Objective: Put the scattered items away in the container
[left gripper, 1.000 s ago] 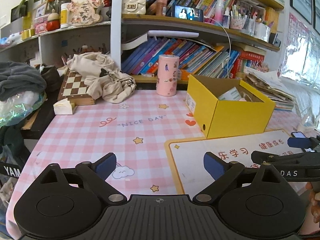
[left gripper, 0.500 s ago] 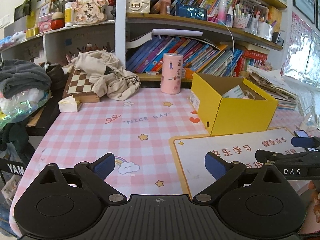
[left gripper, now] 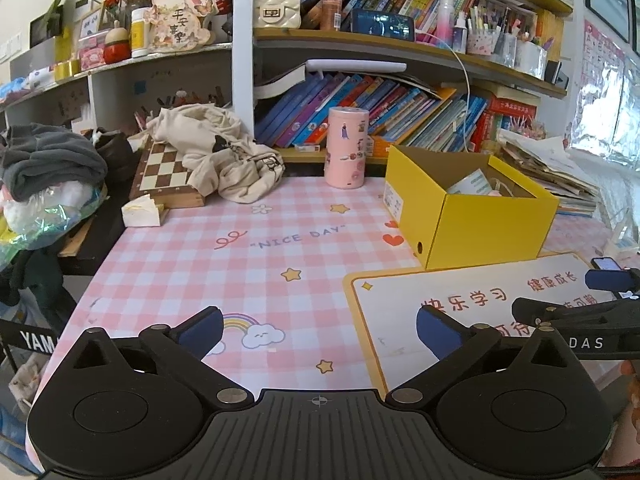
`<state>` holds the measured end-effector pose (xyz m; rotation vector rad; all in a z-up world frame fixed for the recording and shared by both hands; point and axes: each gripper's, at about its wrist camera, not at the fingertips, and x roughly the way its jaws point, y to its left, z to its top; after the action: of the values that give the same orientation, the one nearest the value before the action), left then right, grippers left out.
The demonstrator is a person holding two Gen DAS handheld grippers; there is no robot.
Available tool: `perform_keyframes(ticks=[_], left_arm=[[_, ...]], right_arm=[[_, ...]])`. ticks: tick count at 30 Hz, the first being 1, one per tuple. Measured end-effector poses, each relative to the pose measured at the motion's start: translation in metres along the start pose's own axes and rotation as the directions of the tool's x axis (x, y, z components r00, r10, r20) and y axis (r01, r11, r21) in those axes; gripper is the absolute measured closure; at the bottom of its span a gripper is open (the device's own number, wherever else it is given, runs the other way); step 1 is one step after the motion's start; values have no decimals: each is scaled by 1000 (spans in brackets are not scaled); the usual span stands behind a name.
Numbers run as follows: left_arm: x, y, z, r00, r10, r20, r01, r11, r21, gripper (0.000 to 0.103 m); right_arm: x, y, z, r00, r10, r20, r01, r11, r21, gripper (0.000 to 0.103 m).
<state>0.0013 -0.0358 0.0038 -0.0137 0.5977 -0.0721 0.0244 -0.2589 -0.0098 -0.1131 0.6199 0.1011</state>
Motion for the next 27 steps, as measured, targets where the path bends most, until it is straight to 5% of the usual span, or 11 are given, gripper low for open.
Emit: perform_keyframes(ticks=[27], left_arm=[[1, -6, -2, 1000, -10, -25, 10, 1000, -6, 0]], right_arm=[[1, 3, -1, 1000, 7, -15, -7, 1000, 2, 0]])
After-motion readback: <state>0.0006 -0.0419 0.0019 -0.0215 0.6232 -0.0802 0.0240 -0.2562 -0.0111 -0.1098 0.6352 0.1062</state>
